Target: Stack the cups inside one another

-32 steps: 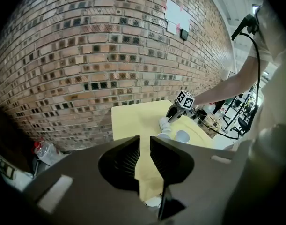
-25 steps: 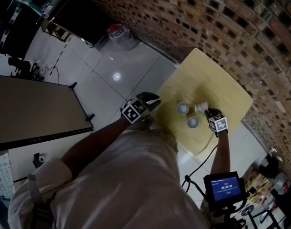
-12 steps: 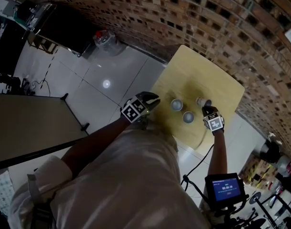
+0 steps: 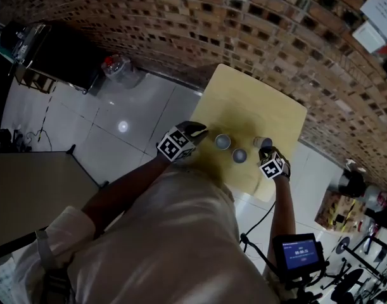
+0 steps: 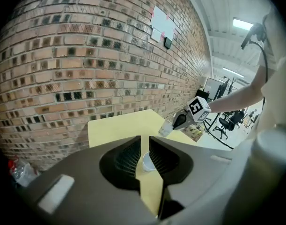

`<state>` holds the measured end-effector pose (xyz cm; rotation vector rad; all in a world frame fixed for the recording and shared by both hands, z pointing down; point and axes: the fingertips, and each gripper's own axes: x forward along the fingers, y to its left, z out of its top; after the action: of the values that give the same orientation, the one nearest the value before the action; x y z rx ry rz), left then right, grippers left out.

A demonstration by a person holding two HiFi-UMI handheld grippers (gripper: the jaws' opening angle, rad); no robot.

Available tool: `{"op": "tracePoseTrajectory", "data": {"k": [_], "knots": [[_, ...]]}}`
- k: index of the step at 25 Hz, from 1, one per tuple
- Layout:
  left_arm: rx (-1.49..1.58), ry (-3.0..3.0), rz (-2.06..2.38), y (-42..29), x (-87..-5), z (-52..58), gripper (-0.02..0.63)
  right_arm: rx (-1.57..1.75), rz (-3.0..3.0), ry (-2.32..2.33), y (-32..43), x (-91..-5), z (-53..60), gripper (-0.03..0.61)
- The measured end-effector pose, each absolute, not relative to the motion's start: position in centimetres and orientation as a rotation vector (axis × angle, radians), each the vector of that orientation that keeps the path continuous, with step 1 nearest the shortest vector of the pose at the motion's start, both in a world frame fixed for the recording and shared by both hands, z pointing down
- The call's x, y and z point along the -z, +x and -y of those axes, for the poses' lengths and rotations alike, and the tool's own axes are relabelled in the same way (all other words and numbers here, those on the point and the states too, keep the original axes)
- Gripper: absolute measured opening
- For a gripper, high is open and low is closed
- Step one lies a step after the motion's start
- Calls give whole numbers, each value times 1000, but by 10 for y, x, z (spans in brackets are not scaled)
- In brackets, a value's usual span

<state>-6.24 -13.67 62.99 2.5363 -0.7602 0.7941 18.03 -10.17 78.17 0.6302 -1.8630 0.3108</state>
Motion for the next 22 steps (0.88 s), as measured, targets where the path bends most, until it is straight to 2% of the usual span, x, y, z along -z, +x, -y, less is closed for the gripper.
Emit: {"op": "tracePoseTrajectory", "data": {"k": [22], "knots": [[-793,2590,559,-54,-637,145,72,-267,1491,477,194,-836,18,12]]}}
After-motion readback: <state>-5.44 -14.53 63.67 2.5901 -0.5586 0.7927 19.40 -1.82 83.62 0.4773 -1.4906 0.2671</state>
